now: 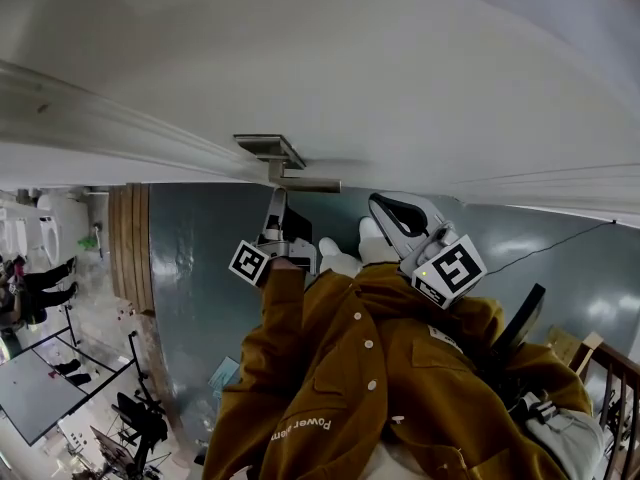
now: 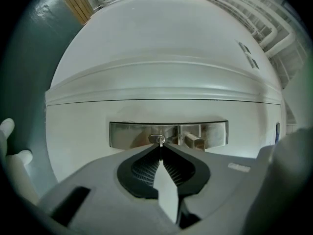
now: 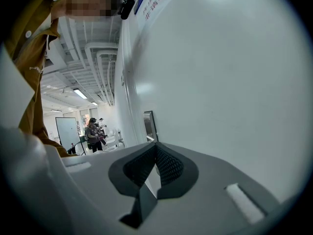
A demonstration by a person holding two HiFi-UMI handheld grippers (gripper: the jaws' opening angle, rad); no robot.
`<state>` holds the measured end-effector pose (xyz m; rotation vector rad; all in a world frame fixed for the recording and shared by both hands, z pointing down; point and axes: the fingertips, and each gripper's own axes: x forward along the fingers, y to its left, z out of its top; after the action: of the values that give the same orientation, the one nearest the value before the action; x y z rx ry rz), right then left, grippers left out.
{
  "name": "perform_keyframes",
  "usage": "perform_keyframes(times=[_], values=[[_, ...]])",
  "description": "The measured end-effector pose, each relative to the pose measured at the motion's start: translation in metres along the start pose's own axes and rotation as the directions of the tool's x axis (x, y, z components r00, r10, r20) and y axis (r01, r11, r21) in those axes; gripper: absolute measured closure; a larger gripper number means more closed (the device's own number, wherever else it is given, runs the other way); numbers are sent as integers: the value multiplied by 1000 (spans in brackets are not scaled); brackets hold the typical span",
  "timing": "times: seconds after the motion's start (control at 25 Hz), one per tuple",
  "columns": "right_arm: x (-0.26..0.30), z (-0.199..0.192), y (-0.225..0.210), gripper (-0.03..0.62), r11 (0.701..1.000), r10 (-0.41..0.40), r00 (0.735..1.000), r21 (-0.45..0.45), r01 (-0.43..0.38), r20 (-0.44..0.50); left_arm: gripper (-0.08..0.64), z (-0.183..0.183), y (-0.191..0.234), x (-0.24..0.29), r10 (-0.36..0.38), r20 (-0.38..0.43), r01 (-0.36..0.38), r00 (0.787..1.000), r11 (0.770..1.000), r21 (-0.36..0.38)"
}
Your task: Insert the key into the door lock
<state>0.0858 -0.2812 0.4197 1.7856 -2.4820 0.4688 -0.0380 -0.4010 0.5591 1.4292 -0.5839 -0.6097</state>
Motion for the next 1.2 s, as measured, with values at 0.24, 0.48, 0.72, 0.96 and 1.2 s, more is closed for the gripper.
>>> perform_keyframes(times=[0.24, 0.48, 0.72, 0.96, 1.2], values=[[0, -2, -1, 586, 1000, 8, 1000, 6, -8, -5, 537, -2, 4, 21, -14, -6, 14, 1000, 1000, -1], [-2, -2, 0, 586, 1000, 12, 1000, 7, -12, -3, 532, -3, 0, 28, -30, -33, 32, 999, 997, 68], [1, 1, 4, 574, 999, 28, 1000, 16, -29, 13, 440, -13, 1, -2, 68, -96, -47, 993, 976, 211], [7, 5, 7, 576, 999, 37, 999, -14, -37, 22, 461, -32, -38, -37, 189, -191, 13, 963, 676, 737], [12, -4, 4, 588, 998, 29, 999, -62, -28, 13, 558, -75, -92, -51, 203, -192, 119, 960, 324, 939]])
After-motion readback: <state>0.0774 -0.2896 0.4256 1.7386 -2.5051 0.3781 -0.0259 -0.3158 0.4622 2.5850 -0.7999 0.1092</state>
